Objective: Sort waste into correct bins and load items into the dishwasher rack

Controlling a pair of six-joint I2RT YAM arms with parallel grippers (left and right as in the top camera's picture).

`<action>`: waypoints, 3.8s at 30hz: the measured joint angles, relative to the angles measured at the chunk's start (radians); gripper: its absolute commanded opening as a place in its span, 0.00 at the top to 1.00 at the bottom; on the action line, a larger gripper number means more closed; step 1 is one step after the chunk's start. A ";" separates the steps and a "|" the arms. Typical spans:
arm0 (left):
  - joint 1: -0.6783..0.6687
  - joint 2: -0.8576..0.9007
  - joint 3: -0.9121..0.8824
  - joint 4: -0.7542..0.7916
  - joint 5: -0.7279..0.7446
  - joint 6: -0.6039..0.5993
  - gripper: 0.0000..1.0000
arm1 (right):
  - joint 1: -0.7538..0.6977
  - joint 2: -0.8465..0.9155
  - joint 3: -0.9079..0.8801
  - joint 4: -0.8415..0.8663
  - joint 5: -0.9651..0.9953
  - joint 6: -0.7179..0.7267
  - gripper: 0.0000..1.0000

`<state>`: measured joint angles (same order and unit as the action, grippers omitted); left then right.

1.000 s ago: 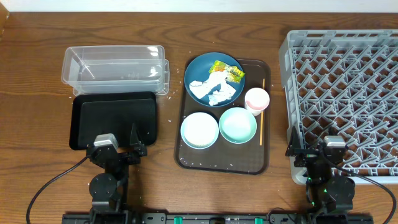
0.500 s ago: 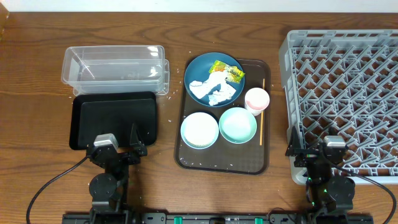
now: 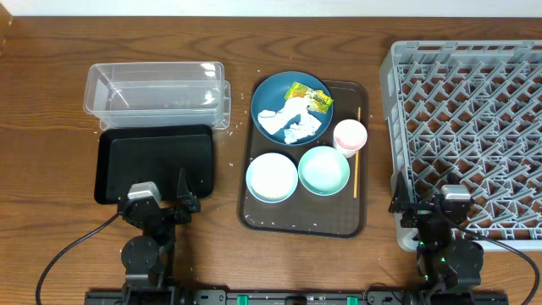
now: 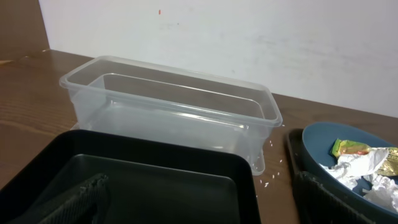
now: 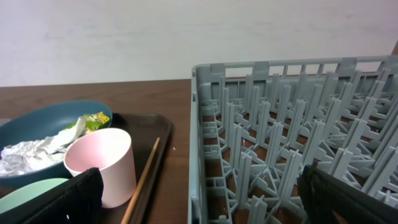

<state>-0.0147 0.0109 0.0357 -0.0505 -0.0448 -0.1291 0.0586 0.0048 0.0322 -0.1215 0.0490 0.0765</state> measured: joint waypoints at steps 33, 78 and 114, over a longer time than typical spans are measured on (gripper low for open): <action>0.000 0.000 0.000 0.000 0.000 0.000 0.05 | 0.000 0.000 0.000 0.000 0.000 0.000 0.01; 0.000 0.000 0.000 0.000 0.000 0.000 0.05 | 0.000 0.000 0.000 0.000 0.000 0.000 0.01; 0.000 0.666 0.564 -0.445 0.019 0.001 0.05 | 0.000 0.672 0.511 -0.071 0.023 0.011 0.01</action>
<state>-0.0147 0.6765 0.5999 -0.4953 -0.0257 -0.1284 0.0586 0.6769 0.5434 -0.1925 0.0723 0.0872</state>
